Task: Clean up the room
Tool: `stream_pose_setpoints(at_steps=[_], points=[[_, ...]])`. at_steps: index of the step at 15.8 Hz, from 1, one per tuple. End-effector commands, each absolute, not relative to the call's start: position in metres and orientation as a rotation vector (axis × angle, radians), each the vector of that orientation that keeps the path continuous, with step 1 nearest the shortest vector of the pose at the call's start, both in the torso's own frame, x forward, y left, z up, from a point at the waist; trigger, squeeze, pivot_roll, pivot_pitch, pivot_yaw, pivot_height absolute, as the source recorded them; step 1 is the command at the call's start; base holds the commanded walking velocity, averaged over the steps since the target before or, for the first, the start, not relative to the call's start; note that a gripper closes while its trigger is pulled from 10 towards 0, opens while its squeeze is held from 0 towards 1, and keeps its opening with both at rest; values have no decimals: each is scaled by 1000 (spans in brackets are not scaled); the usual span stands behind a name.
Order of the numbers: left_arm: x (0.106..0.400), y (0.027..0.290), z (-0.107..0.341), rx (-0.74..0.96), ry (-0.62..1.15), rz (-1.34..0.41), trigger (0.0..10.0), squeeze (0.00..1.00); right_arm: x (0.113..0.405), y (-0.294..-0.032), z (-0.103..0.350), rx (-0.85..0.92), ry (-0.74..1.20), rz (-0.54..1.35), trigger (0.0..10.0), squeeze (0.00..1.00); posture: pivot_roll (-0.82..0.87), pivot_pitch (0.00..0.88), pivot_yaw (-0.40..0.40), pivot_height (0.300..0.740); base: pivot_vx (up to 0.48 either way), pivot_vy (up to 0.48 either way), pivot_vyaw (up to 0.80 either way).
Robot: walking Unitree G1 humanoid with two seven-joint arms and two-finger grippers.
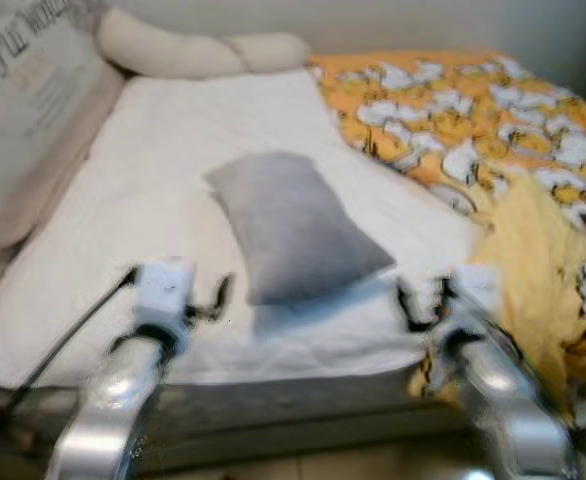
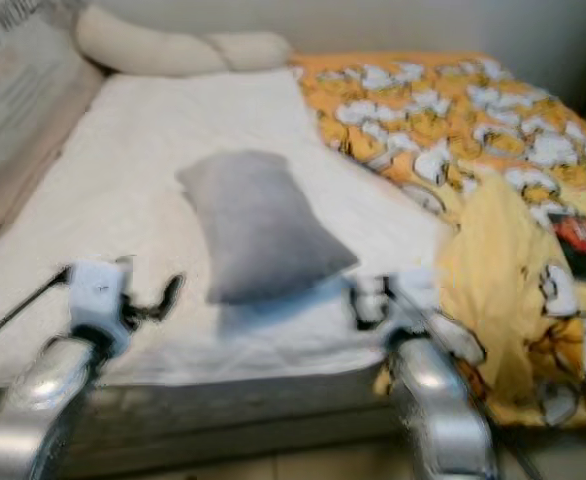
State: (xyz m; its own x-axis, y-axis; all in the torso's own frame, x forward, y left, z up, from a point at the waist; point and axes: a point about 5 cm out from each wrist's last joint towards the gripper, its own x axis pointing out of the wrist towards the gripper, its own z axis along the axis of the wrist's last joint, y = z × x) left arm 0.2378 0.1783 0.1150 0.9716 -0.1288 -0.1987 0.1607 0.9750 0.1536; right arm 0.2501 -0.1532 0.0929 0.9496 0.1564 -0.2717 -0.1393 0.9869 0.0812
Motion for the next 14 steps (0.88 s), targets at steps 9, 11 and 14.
stream_pose_setpoints(at_steps=[9,11,14], points=[[241,171,119,184,169,-180,10000,0,252,-165,95,34,266,126,10000,0,-62,0,-2,740,341,0,0],[244,171,122,183,160,-179,10000,0,255,-164,100,-8,240,166,10000,0,-62,0,1,740,336,0,400],[243,170,121,167,157,-184,10000,0,257,-171,103,44,225,91,10000,0,-68,0,5,740,202,0,267]])
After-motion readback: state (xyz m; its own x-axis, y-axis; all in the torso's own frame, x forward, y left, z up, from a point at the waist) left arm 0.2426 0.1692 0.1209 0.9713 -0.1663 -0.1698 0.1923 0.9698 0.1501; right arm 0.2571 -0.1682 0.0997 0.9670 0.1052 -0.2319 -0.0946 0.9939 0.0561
